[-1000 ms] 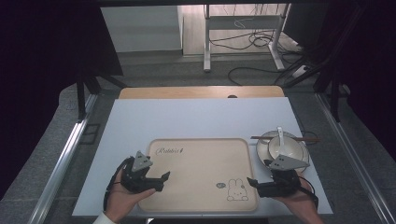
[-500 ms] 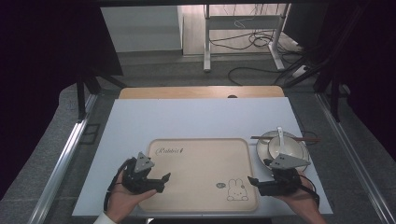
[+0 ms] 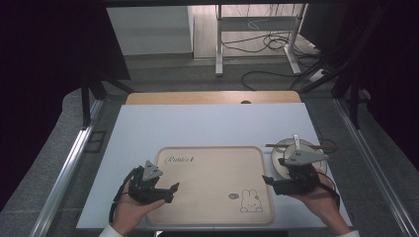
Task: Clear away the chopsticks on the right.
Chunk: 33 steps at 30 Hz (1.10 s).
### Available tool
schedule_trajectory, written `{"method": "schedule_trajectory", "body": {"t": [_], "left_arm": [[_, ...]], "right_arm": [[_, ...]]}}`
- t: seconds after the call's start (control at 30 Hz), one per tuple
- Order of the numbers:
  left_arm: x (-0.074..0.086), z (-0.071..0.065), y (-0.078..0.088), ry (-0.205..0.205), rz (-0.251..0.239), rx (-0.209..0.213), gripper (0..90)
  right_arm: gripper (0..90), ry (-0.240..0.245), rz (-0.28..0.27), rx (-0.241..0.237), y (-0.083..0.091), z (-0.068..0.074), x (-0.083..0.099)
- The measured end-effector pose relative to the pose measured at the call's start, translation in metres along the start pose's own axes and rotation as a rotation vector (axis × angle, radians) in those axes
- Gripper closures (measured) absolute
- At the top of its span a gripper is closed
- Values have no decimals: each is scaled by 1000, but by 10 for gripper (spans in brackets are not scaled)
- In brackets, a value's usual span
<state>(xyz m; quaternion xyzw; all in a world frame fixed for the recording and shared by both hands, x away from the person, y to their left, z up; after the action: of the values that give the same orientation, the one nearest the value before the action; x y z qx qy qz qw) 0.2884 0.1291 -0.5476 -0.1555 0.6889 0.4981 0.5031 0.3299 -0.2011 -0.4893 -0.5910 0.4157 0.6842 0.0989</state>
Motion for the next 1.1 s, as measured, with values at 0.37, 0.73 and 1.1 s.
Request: {"method": "schedule_trajectory", "body": {"t": [0.37,0.73,1.1], "left_arm": [[0,1,-2,-7,-2,-6,122],[2,3,-3,5,15,-12,121],[2,4,-3,-3,14,-18,120]], "right_arm": [[258,-67,-9,70,4,-56,-38],[287,-125,-22,122,16,-107,-46],[307,-166,34,260,37,-159,-16]]}}
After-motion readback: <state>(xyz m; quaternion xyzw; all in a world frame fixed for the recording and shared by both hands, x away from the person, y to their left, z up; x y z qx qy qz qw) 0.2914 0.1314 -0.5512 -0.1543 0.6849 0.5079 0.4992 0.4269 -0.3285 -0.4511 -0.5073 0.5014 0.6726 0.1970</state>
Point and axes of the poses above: each handheld gripper's, and its own axes: y roughly backward along the jaws, x roughly out of its underside, z roughly to its left, the point moved 10 cm from there along -y, roughly forward along the jaws, and after that the axes turned 14 degrees about -z, right-handed, at the moved point
